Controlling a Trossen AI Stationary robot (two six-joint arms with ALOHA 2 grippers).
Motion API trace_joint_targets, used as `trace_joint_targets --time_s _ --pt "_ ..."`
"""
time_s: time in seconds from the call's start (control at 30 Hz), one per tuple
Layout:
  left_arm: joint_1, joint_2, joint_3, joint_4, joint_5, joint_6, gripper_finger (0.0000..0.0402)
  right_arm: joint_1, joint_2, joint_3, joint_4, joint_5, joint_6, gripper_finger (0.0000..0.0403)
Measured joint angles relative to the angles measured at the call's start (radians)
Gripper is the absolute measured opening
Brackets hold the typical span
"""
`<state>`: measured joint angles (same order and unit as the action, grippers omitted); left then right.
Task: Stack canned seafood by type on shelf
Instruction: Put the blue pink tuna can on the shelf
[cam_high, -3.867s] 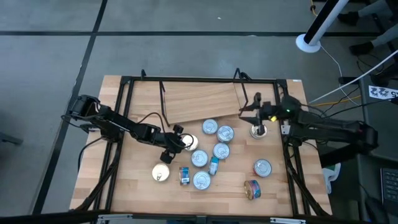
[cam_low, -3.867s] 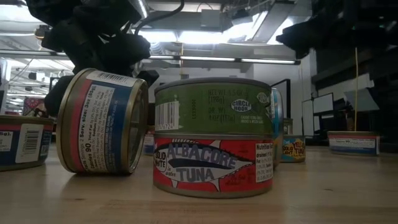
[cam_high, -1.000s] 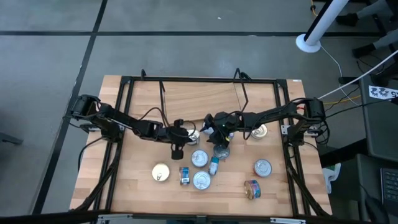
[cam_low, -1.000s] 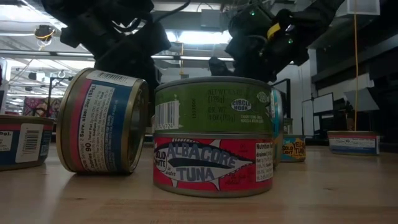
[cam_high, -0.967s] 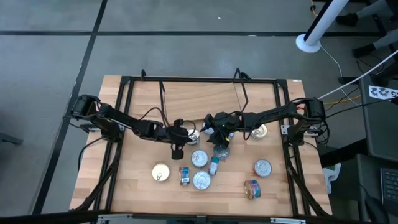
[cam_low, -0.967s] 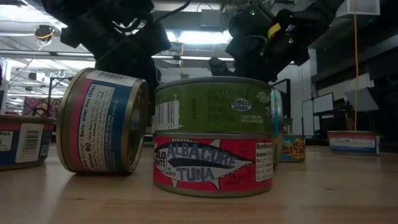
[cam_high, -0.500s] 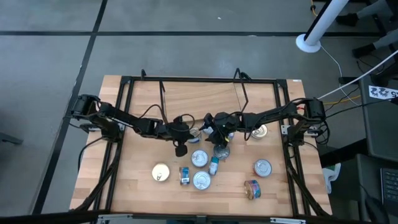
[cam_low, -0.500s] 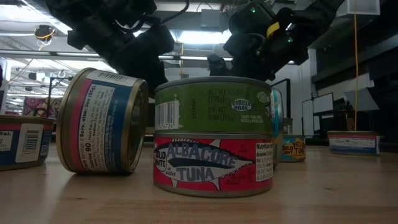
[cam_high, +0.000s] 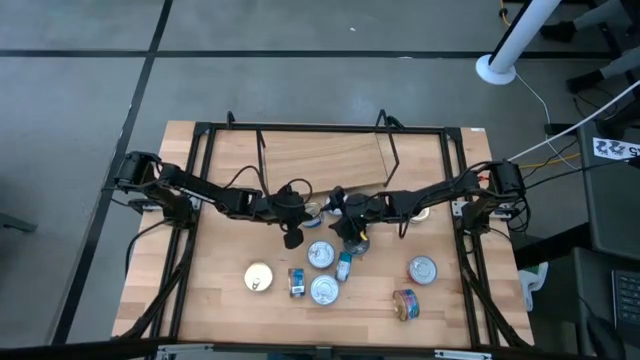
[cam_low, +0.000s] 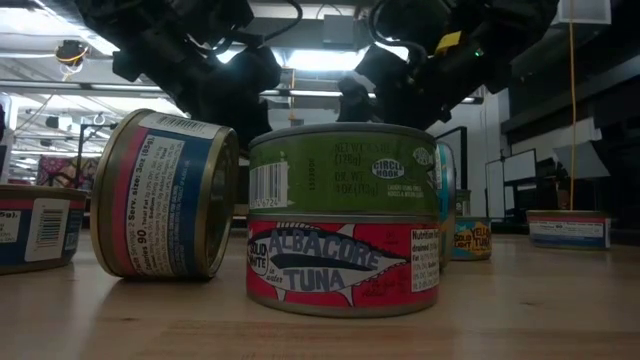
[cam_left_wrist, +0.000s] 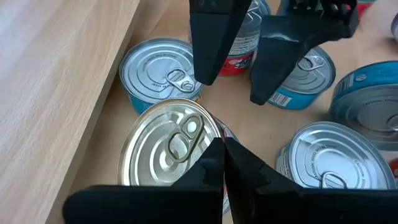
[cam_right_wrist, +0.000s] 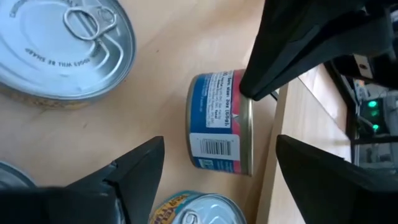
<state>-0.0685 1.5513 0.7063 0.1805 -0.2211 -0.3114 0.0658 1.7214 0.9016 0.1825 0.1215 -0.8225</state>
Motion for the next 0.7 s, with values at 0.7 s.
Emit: trace_joint_targets --time_s 0.7 --pt "-0.001 0.000 0.000 0.019 0.000 -0.030 0.0000 0.028 0.043 0.007 0.061 0.011 0.101 0.0308"
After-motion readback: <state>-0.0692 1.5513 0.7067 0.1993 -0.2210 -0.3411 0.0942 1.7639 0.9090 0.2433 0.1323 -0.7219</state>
